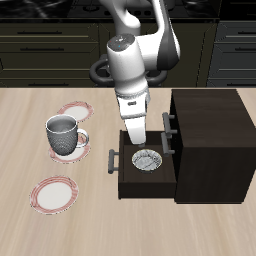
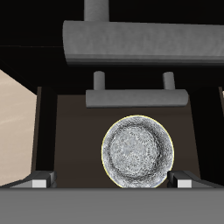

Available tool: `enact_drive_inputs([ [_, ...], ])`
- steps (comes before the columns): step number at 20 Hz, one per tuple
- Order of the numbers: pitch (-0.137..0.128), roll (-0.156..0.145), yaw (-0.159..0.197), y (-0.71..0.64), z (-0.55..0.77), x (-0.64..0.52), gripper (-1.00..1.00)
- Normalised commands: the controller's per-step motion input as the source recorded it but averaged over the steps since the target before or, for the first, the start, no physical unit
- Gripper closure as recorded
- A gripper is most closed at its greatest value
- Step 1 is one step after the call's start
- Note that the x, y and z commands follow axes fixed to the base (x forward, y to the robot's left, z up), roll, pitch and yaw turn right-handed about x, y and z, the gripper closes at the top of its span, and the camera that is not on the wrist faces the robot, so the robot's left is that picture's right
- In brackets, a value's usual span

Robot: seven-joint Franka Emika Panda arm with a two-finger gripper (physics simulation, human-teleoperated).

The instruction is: Place the bowl on top of the cabinet

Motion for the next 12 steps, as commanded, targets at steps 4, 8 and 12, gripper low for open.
enact_drive_inputs([
  [4,0.027,-0.005,-0.024,-0.06,-0.17,-0.03,-1.0],
  [8,0.0,-0.022,-0.024,-0.21,-0.2,0.01,-1.0],
  [12,0.02,-0.019,-0.044,-0.11,-0.16,0.08,-1.0],
])
